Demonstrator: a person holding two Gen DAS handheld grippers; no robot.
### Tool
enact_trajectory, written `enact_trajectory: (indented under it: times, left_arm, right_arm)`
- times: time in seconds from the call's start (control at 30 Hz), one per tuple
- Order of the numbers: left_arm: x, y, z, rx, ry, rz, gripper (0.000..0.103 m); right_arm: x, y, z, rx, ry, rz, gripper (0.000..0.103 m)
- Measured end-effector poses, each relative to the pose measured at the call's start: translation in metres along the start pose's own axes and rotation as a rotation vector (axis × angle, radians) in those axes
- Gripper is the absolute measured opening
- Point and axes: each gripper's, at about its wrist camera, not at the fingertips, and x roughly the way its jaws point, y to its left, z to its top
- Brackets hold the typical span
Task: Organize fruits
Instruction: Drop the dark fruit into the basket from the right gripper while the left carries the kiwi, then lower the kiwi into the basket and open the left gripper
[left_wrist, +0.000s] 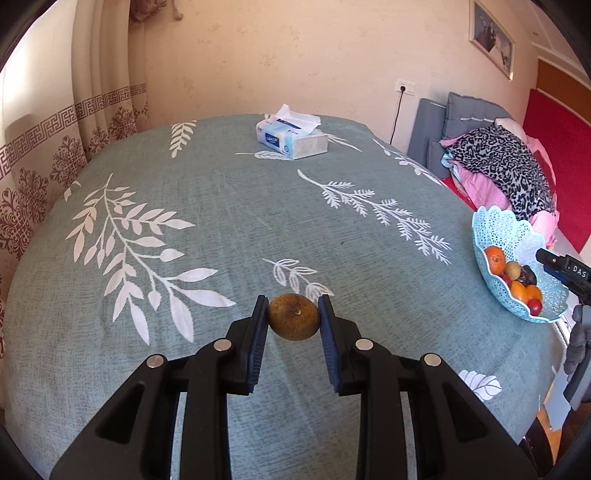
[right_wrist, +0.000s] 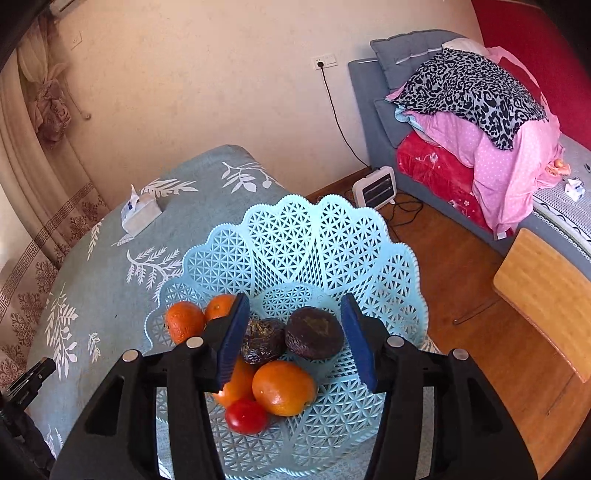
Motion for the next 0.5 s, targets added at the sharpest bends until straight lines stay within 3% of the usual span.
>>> enact_trajectory:
  times: [0.5]
  left_arm:
    - [0.010,-0.102,0.025,0.164,0.001,-0.178,0.028]
  right_arm:
    - [-0.044,-0.003,-0.002,-0.036,-0.200,-0.064,0.058]
